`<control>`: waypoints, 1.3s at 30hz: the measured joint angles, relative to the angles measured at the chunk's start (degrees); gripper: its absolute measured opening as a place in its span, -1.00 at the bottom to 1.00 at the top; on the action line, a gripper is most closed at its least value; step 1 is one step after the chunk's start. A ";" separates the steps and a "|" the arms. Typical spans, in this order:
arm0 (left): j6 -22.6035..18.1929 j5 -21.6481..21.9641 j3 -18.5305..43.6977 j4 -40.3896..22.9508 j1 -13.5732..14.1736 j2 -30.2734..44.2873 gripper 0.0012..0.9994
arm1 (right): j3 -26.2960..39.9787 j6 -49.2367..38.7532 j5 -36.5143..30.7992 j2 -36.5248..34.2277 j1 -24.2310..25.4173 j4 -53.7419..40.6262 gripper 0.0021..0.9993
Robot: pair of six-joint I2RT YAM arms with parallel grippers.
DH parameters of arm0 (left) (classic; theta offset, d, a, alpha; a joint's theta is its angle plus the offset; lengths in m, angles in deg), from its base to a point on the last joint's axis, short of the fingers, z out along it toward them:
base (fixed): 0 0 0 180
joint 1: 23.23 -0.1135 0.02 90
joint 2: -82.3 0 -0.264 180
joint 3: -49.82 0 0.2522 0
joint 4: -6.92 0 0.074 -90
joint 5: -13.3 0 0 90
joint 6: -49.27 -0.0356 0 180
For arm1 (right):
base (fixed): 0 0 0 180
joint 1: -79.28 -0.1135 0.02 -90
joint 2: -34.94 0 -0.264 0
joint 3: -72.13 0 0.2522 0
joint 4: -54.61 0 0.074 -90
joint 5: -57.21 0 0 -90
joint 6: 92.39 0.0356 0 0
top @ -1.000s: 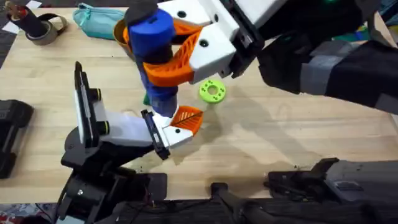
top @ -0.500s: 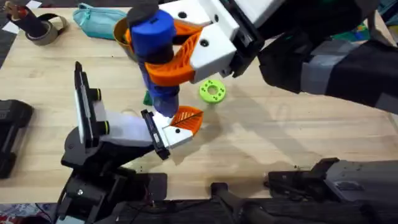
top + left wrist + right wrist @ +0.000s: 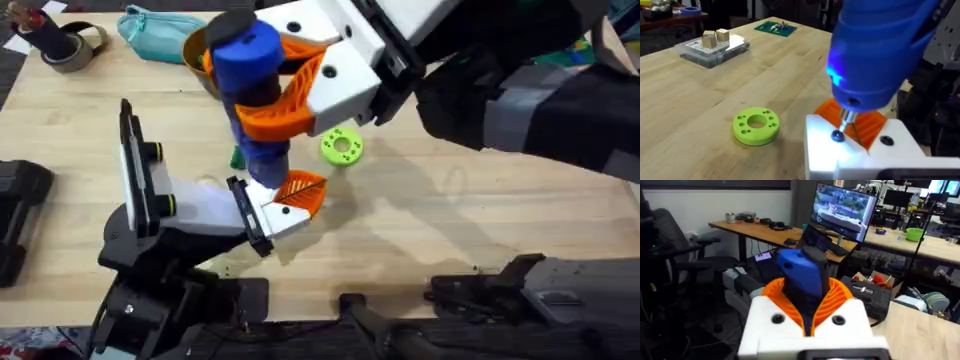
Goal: Pick up the gripper from the table and insert it into the empty holder that is missing its gripper. Then pick up a screw, insert it into the mounting hole, and use the screwdriver to tighten it. Finally, clean up the table by picking up the vegetable and placing it into the bucket.
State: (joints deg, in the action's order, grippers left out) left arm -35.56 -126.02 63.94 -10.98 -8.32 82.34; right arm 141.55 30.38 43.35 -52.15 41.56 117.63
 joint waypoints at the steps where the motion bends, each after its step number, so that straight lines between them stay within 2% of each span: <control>1: 0.00 0.00 0.00 0.00 0.00 0.00 -0.97 | 0.00 0.00 -0.02 0.00 0.00 0.05 -0.92; 20: 0.00 0.00 0.00 0.00 0.00 0.00 -0.97 | 2.60 1.55 -0.02 0.00 0.00 -0.13 -0.92; 32: 0.00 0.00 0.00 0.00 0.00 0.00 -0.97 | 2.64 -3.97 -0.19 -0.04 -0.74 -10.04 -0.92; 39: 0.00 0.00 0.00 0.02 0.00 0.00 -0.97 | 2.64 -6.22 -0.22 -0.04 -0.74 -11.02 -0.92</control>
State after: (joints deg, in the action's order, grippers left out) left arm -35.56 -126.02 63.94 -10.96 -8.32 82.34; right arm 144.19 24.16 43.13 -52.19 40.82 106.61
